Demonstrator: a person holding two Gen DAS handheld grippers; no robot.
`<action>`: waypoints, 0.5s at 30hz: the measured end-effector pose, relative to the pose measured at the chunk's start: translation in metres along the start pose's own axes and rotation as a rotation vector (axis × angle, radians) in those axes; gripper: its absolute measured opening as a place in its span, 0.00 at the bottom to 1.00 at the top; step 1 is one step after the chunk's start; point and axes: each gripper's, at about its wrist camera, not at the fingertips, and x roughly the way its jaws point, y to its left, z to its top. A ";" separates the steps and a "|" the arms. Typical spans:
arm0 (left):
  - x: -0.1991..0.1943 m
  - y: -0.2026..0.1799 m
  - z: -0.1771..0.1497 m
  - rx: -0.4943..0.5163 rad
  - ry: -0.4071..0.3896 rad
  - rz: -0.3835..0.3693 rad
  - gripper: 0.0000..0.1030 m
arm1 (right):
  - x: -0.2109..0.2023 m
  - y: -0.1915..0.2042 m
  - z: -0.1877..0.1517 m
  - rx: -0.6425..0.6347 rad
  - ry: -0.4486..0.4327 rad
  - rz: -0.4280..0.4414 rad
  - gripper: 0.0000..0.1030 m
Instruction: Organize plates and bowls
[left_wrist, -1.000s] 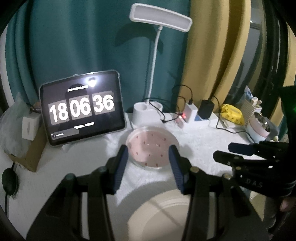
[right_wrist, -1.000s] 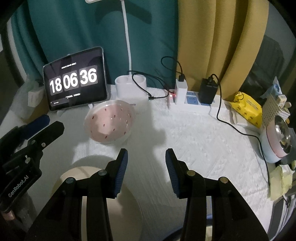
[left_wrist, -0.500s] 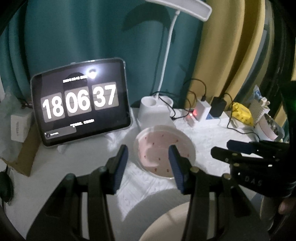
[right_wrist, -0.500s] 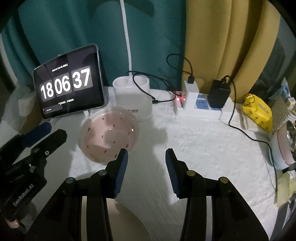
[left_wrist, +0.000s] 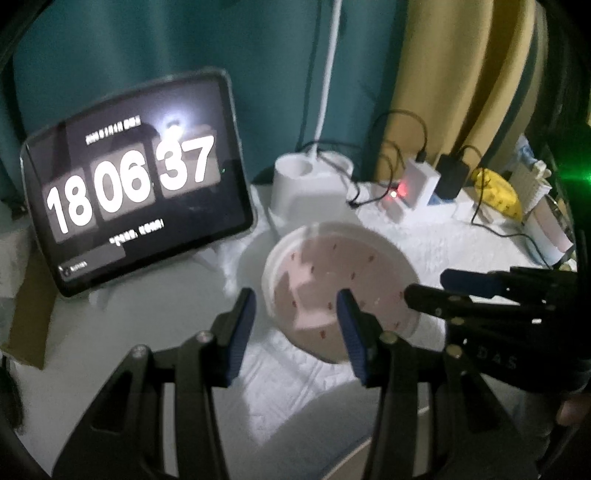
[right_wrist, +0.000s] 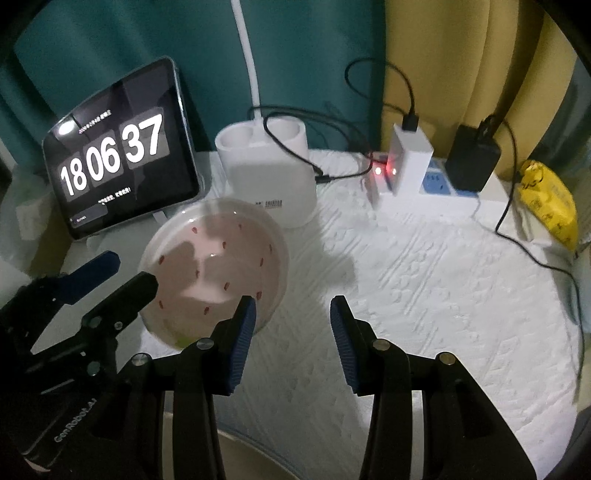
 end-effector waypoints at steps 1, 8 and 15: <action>0.003 0.001 -0.001 -0.002 0.008 -0.003 0.46 | 0.004 0.000 0.000 0.007 0.010 0.003 0.43; 0.026 0.005 -0.004 0.006 0.074 -0.008 0.45 | 0.019 0.007 0.000 0.010 0.027 0.024 0.42; 0.033 0.008 -0.005 0.005 0.081 -0.012 0.41 | 0.032 0.012 -0.002 0.017 0.070 0.057 0.25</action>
